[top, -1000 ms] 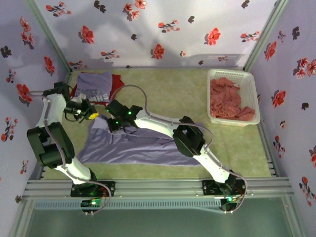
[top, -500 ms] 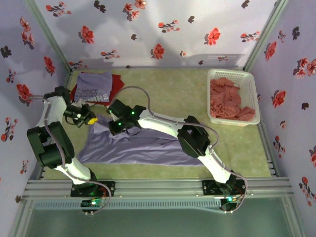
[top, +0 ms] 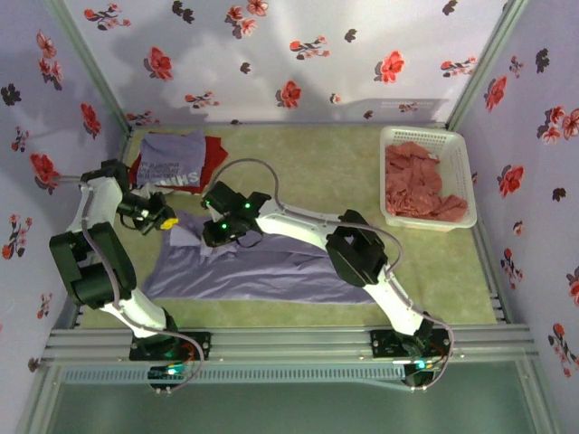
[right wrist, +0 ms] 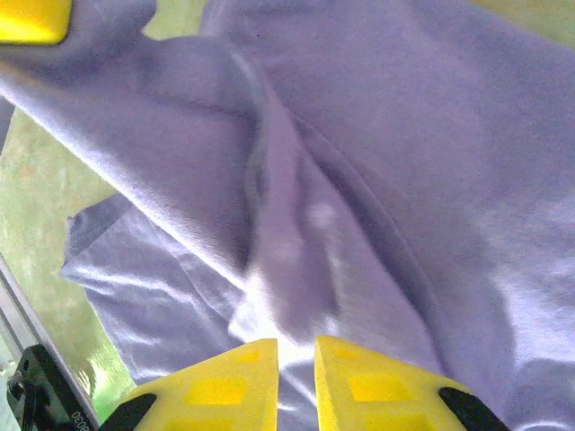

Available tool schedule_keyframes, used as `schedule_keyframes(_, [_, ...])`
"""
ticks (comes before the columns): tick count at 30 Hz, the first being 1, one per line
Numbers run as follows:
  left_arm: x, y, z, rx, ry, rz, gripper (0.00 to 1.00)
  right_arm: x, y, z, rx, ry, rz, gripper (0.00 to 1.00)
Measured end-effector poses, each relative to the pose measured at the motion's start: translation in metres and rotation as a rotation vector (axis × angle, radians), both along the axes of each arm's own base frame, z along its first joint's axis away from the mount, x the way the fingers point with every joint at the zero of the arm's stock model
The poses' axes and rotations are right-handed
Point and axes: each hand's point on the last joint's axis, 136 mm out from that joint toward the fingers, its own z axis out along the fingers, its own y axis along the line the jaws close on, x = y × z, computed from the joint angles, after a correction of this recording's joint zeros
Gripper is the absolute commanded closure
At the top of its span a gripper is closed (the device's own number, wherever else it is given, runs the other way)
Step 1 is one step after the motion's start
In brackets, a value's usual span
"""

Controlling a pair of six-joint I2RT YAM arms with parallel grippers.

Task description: Fold and stack the t-shirts

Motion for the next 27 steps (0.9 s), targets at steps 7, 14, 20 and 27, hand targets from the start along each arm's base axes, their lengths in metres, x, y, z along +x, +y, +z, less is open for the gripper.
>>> schedule_keyframes(7, [0.001,0.0,0.0,0.001,-0.006,0.0,1.0,0.008,-0.002,0.001,0.01,0.007,-0.021,0.74])
schedule_keyframes(14, [0.002,0.0,0.0,0.001,-0.007,0.0,1.0,-0.005,0.003,0.001,-0.004,-0.02,0.012,0.57])
schedule_keyframes(20, [0.002,0.0,0.0,0.002,-0.009,0.0,1.0,-0.007,0.024,0.007,0.026,-0.037,0.029,0.58])
schedule_keyframes(27, [0.002,0.0,0.0,0.001,-0.008,0.0,1.0,0.007,0.036,-0.001,0.043,-0.03,0.0,0.62])
